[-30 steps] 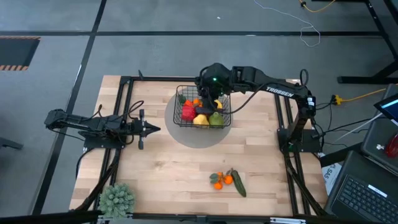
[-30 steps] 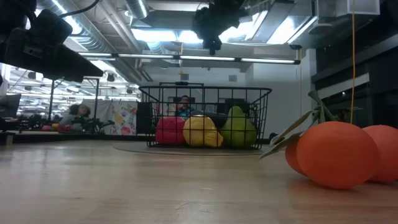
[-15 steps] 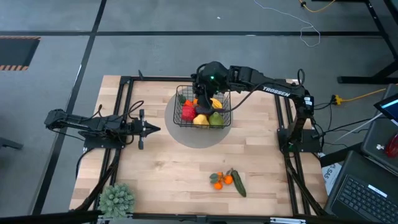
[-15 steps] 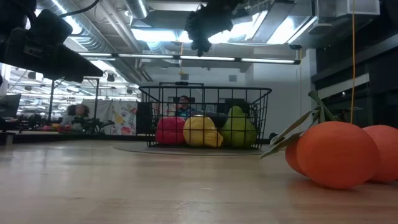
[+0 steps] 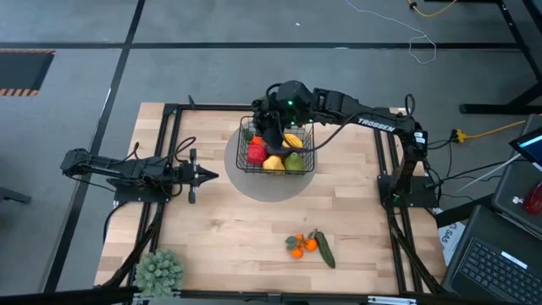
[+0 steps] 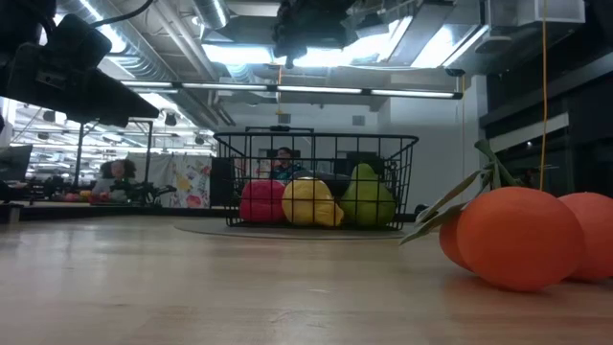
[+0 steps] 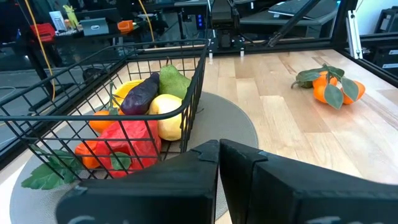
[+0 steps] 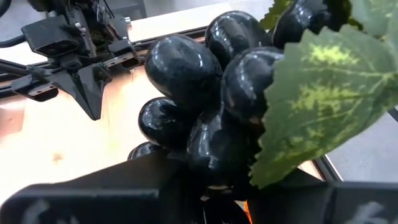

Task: Build produce basket
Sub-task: Put the purple grapes into the black wire basket, then put the orange tangerines into the black wire basket

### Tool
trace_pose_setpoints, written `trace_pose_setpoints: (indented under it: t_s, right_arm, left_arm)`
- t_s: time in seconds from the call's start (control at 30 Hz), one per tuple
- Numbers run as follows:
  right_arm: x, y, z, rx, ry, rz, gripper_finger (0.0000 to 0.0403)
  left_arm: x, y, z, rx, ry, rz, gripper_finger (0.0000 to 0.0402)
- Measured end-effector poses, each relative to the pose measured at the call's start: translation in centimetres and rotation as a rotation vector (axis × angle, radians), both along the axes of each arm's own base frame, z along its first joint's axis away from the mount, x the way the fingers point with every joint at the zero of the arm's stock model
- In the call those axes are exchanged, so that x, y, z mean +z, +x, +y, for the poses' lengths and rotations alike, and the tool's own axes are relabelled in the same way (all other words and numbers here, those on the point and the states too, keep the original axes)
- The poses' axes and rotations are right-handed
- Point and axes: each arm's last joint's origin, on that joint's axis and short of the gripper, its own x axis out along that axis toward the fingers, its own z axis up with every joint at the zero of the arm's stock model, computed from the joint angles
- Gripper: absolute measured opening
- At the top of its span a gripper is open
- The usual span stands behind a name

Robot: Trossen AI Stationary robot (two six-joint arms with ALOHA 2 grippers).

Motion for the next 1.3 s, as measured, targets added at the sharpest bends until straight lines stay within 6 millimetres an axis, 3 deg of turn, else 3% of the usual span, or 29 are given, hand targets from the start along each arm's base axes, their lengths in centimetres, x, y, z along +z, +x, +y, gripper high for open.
trace_pose_setpoints:
  t_s: [0.5,0.77,1.13,1.3]
  right_arm:
    - [-1.9,1.3,-0.4,-0.006,0.008,0.048,0.0094]
    - [-2.0,1.4,-0.8,-0.072,-0.074,0.06,0.0097]
    - [-2.0,1.4,-0.8,-0.093,-0.05,0.049,0.0184]
    - [-2.0,1.4,-0.8,-0.107,-0.032,0.046,0.0204]
  left_arm:
    - [0.0,0.0,0.0,0.0,-0.003,-0.001,0.0004]
    - [0.0,0.0,0.0,0.0,-0.003,0.0,0.0004]
    - [0.0,0.0,0.0,0.0,-0.004,0.0,0.0004]
    - [0.0,0.0,0.0,0.0,-0.004,0.0,0.0004]
